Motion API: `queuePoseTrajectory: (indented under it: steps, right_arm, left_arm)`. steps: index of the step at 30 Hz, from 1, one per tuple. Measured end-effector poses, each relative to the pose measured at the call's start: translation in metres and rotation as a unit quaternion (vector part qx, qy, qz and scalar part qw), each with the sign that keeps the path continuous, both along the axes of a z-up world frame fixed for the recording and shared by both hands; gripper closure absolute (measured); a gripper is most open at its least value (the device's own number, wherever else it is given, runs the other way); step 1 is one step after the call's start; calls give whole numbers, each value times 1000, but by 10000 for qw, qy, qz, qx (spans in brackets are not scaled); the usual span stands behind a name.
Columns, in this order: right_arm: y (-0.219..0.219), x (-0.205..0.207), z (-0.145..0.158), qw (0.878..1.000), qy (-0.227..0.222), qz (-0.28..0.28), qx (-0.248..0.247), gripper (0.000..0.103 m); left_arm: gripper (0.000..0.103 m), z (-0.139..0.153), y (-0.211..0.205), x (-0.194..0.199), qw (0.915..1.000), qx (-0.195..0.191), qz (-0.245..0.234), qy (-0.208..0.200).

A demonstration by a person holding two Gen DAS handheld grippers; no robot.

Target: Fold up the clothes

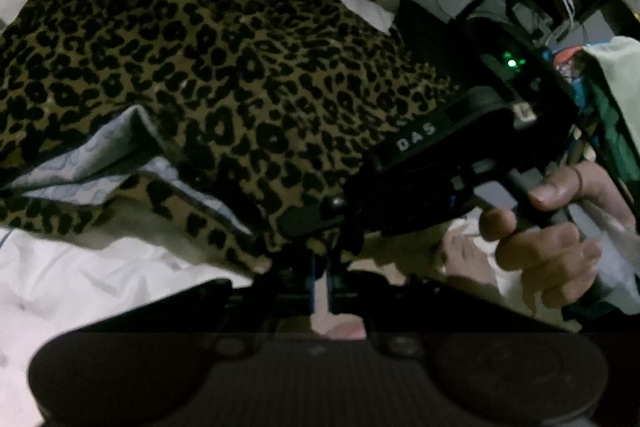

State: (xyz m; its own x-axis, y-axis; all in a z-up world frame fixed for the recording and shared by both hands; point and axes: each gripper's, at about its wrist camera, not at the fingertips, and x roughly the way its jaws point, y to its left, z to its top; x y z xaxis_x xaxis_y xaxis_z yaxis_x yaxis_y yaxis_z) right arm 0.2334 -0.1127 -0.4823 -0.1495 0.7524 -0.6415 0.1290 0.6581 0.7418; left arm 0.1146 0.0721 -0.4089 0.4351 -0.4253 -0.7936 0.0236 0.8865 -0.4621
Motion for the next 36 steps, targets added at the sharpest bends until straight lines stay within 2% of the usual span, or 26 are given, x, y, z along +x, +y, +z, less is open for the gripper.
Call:
queuePoseTrajectory:
  steps: [4,9,13,15,19,21,26,36]
  right_arm:
    - [-1,2,4,9997,-148,109,-135,101]
    - [1,3,10,9978,-431,353,-351,102]
    - [2,3,14,9953,-632,526,-518,101]
    - [1,3,14,9947,-665,551,-553,101]
    - [1,4,15,9925,-796,625,-691,102]
    - [1,5,15,9918,-826,639,-741,102]
    - [-1,6,16,9900,-899,684,-845,102]
    - [-2,7,13,9901,-894,642,-871,102]
  left_arm:
    - [87,4,19,-4,9995,210,201,120]
    - [70,14,58,-7,9963,510,667,175]
    - [61,20,90,-10,9907,759,1110,222]
    - [53,21,102,-10,9863,1020,1270,275]
    - [49,20,117,-9,9802,1387,1360,385]
    - [43,20,125,-10,9785,1449,1407,410]
    - [42,19,139,-11,9739,1577,1579,412]
    - [39,14,172,-9,9529,2323,1898,436]
